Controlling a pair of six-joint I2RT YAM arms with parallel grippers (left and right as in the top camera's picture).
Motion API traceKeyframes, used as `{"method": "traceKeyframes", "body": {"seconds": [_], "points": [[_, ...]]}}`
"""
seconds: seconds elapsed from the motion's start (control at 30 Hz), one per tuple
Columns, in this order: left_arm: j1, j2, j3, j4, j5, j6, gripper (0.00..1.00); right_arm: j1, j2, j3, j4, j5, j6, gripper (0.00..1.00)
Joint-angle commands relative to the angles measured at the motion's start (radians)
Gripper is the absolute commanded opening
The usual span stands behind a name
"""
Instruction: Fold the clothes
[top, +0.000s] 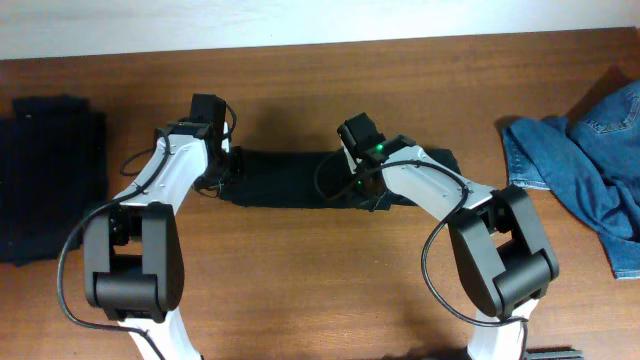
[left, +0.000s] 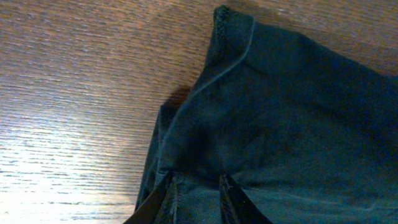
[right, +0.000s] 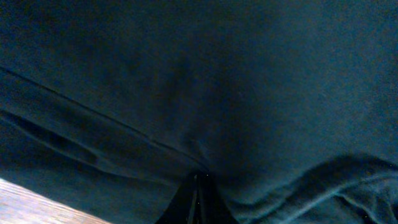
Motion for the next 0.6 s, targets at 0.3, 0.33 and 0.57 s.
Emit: {"method": "traceKeyframes", "body": {"seconds": [0.3, 0.33, 0.57], "points": [[-0.001, -0.018, -0.009, -0.008, -0.029, -0.010, 0.24, 0.001, -0.083, 0.163, -0.042, -0.113, 0.005, 0.10], [-0.001, -0.018, -0.009, -0.010, -0.029, -0.010, 0.24, -0.001, -0.092, 0.174, -0.055, -0.094, 0.006, 0.10], [-0.001, -0.019, -0.008, 0.003, 0.056, -0.010, 0.17, -0.083, -0.100, 0.191, -0.159, -0.048, 0.040, 0.08]]}}
